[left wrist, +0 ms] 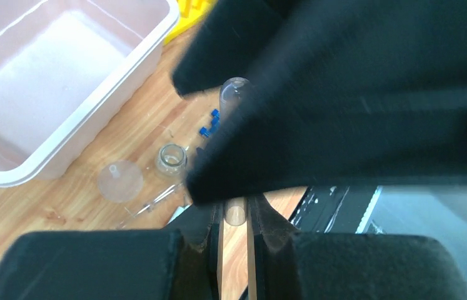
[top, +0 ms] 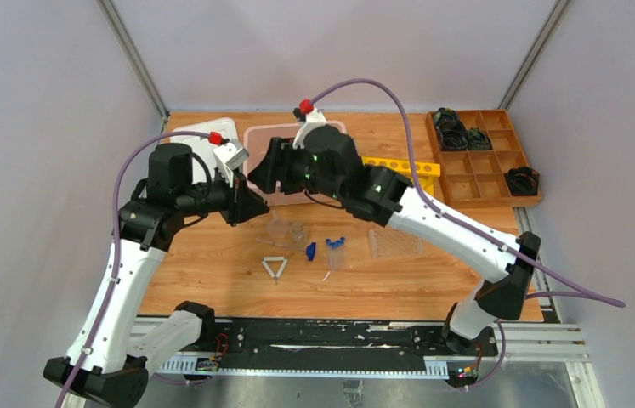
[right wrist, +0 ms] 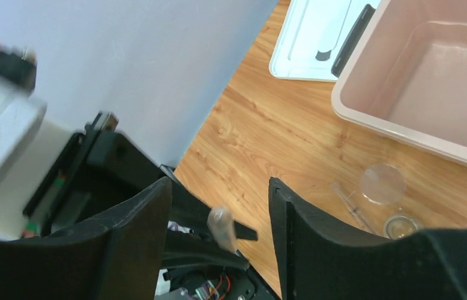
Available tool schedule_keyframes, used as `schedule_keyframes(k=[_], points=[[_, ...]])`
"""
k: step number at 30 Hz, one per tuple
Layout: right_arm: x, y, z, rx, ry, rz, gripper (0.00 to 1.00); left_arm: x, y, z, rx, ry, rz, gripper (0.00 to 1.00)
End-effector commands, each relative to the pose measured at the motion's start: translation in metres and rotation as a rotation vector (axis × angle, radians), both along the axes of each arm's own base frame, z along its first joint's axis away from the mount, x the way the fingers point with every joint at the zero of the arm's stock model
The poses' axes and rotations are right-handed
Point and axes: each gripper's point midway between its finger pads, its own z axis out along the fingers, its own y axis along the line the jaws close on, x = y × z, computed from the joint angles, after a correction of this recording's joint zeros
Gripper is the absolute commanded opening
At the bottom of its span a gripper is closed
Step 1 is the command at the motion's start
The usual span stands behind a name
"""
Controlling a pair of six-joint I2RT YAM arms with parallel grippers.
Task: Organize the chemistry lab equipment
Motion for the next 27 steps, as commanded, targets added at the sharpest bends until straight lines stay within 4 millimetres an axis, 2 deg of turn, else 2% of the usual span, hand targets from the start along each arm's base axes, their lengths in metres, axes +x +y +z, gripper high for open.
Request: schedule_keyframes(k=[1,5,13,18,27], points=[[-0.011,-0.011,-0.018,-0.119,0.183,0.151,0.62,-0.013,0.000,-0.008,0.056,-0.064,-0.119,0.00],[-0.021,-0.009,-0.009,-0.118,0.158,0.219,0.60,-0.013,0.003,-0.012,0.093,-0.099,-0.135,0.00],[-0.024,-0.007,-0.007,-0.128,0.147,0.256,0.53,-0.015,0.009,-0.017,0.122,-0.123,-0.123,0.00],[-0.020,-0.002,-0.014,-0.167,0.150,0.264,0.49,-0.020,0.006,-0.021,0.102,-0.103,-0.145,0.00],[-0.021,-0.004,-0.022,-0.185,0.174,0.281,0.23,-0.019,0.007,-0.017,0.107,-0.116,-0.137,0.00]])
